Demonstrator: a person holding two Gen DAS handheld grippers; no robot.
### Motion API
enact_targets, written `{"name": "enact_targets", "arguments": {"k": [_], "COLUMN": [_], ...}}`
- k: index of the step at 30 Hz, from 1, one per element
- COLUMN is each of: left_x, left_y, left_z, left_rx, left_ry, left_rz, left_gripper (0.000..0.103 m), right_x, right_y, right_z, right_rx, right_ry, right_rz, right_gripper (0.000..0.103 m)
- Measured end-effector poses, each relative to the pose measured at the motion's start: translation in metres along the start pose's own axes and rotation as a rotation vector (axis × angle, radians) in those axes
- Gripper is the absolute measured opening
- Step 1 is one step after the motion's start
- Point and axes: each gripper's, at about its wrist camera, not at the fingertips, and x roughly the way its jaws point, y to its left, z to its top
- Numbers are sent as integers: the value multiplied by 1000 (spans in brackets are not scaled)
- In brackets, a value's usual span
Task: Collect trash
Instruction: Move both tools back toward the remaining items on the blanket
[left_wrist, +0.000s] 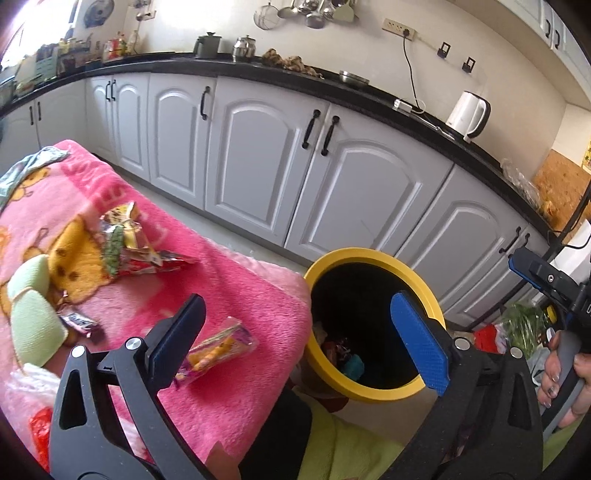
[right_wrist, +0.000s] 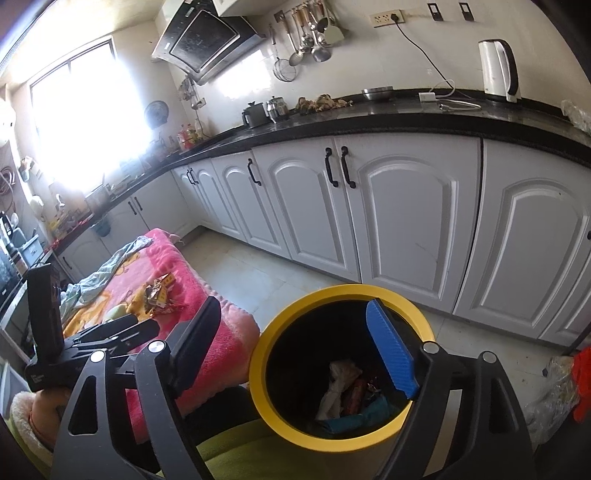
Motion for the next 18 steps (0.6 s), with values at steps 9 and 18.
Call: {"name": "enact_targets", "arguments": {"k": [9,18], "left_x": [-22,-45], "left_y": [17,37], "left_z": [-1,-6], "left_rx": [-22,-51], "left_ry": [-36,-76], "left_rz": [30,67], "left_gripper": [92,92], "right_x": [-6,-9], "right_y": [20,48], "right_z": [1,0], "right_rx": [-32,-84], "right_ry": [-31,-42], "right_rz": [22,57], "right_gripper": [82,83]}}
